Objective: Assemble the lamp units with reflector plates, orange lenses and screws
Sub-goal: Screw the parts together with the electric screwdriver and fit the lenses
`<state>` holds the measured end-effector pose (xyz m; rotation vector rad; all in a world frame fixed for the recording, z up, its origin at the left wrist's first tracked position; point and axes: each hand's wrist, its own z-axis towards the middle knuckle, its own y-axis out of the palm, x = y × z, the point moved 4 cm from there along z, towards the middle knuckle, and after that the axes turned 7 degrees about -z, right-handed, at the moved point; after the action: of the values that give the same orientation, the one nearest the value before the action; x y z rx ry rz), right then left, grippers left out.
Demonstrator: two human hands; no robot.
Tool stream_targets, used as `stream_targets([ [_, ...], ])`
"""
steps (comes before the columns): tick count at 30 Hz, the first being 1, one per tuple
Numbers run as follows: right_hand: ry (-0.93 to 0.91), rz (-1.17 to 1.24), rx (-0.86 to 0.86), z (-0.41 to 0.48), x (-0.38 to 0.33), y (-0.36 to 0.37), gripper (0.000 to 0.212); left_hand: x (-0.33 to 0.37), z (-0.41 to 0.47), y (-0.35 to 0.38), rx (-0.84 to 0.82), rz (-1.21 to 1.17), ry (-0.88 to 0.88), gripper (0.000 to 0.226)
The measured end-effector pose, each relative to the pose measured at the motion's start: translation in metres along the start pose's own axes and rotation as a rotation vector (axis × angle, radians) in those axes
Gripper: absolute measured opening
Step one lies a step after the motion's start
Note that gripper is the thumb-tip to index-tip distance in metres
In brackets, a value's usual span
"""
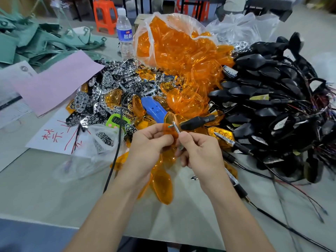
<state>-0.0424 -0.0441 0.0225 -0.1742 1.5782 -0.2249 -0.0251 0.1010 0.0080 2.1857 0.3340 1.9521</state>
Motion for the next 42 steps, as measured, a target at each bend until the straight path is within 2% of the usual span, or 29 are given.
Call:
stream_targets([
  [10, -0.071, -0.186, 0.276, -0.009, 0.002, -0.002, 0.034, 0.002, -0.005, 0.005, 0.079, 0.042, -0.017, 0.020],
  [15, -0.095, -0.266, 0.236, -0.007, 0.001, -0.004, 0.028, 0.005, -0.006, 0.006, 0.087, 0.130, 0.001, 0.016],
  [20, -0.056, -0.411, 0.164, -0.006, 0.003, -0.006, 0.035, 0.008, -0.004, 0.003, 0.083, 0.293, 0.033, 0.019],
  [24, -0.096, -0.620, 0.121, -0.010, -0.002, -0.005, 0.038, 0.012, -0.006, 0.010, 0.098, 0.298, 0.053, 0.005],
  [27, -0.106, -0.684, 0.090, -0.014, -0.008, 0.000, 0.038, 0.014, -0.006, 0.012, 0.191, 0.391, 0.125, 0.044],
  [28, -0.097, -0.696, 0.077, -0.014, -0.009, 0.001, 0.038, 0.014, -0.006, 0.013, 0.210, 0.432, 0.150, 0.051],
  [31, -0.069, -0.706, 0.032, -0.014, -0.010, 0.002, 0.036, 0.014, -0.006, 0.014, 0.270, 0.507, 0.208, 0.039],
  [34, -0.071, -0.629, 0.015, -0.016, -0.008, 0.003, 0.031, 0.010, -0.004, 0.012, 0.292, 0.486, 0.202, 0.023],
  [37, -0.060, -0.521, 0.021, -0.013, 0.002, 0.000, 0.033, 0.006, -0.006, 0.009, 0.262, 0.376, 0.185, 0.018],
  [39, 0.042, -0.280, -0.042, -0.012, 0.014, 0.000, 0.030, 0.004, -0.007, 0.009, 0.257, 0.308, 0.167, 0.017],
  [42, 0.221, 0.265, -0.232, -0.020, 0.026, 0.011, 0.022, 0.001, -0.004, 0.010, 0.270, 0.237, 0.147, 0.019],
])
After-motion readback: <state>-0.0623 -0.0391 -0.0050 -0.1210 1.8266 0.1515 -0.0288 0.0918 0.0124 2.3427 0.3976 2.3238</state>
